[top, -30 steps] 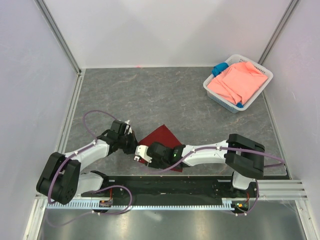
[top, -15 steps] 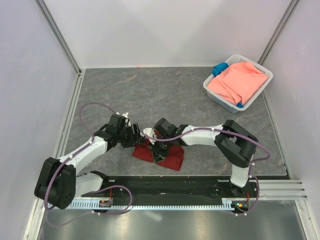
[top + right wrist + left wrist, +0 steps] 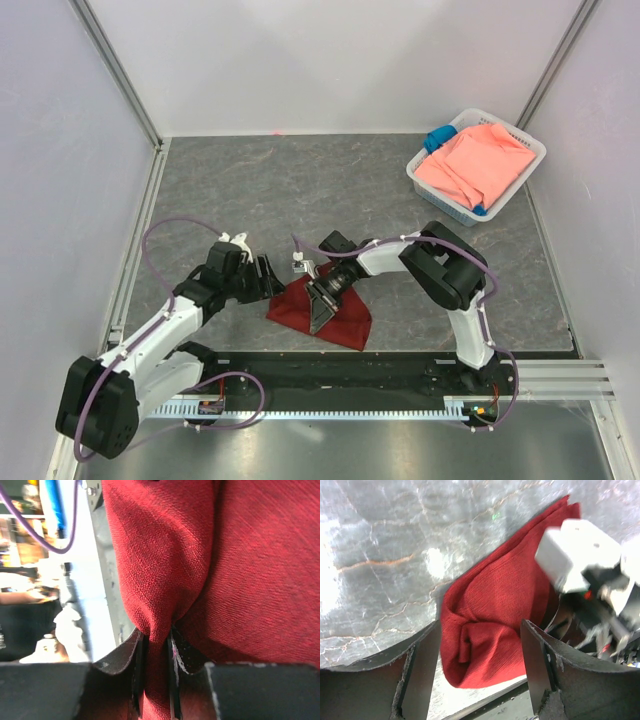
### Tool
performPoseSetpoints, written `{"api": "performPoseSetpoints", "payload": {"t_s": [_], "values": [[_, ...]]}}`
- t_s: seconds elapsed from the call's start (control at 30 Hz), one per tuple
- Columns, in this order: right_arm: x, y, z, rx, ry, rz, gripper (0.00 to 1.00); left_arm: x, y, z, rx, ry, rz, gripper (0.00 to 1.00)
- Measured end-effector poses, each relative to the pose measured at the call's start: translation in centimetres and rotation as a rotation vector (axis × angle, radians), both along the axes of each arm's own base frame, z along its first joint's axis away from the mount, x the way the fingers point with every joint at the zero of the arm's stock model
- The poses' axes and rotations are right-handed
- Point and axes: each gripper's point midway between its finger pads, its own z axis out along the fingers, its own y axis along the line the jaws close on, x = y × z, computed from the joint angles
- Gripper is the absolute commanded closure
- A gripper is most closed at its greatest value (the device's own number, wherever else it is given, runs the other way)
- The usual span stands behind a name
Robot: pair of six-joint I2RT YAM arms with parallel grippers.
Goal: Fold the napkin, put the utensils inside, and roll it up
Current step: Roll the napkin with the utensil
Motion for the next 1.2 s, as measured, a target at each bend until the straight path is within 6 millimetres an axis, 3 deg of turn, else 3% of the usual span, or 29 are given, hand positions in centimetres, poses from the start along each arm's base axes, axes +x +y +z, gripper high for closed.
{"api": "performPoseSetpoints", "payload": {"t_s": [0.27,0.5,0.6,0.73,0.8,0.97,1.03,1.2], "values": [[0.6,-0.7,-0.1,0.000,0.127,-0.026,0.77,-1.3,-0.5,-2.5,-0.018,0.075,-0.037,0.26],[0.7,-0.9,-0.1,-0.005,0.142,-0.032,0.77,-1.1,-1.7,-3.1,-0.058,0.089,-0.078,0.29],[0.7,-0.9,-0.1,-0.007,0.145,-0.033,0.76,-1.0,-2.0,-3.3,-0.072,0.094,-0.090,0.40],[0.9,-1.0,-0.1,-0.010,0.153,-0.039,0.76,-1.1,-2.3,-3.8,-0.076,0.116,-0.091,0.63],[1.0,-1.1,-0.1,-0.013,0.158,-0.043,0.76,-1.1,-2.2,-4.1,-0.069,0.126,-0.089,0.68],[1.3,-1.2,-0.1,-0.019,0.162,-0.051,0.73,-1.2,-2.1,-4.4,-0.065,0.144,-0.082,0.90],[1.4,-1.2,-0.1,-0.023,0.162,-0.056,0.66,-1.3,-2.1,-4.5,-0.065,0.147,-0.081,0.98],[1.9,-1.4,0.7,-0.047,0.158,-0.080,0.39,-1.3,-2.1,-4.5,-0.066,0.148,-0.080,0.98]]}}
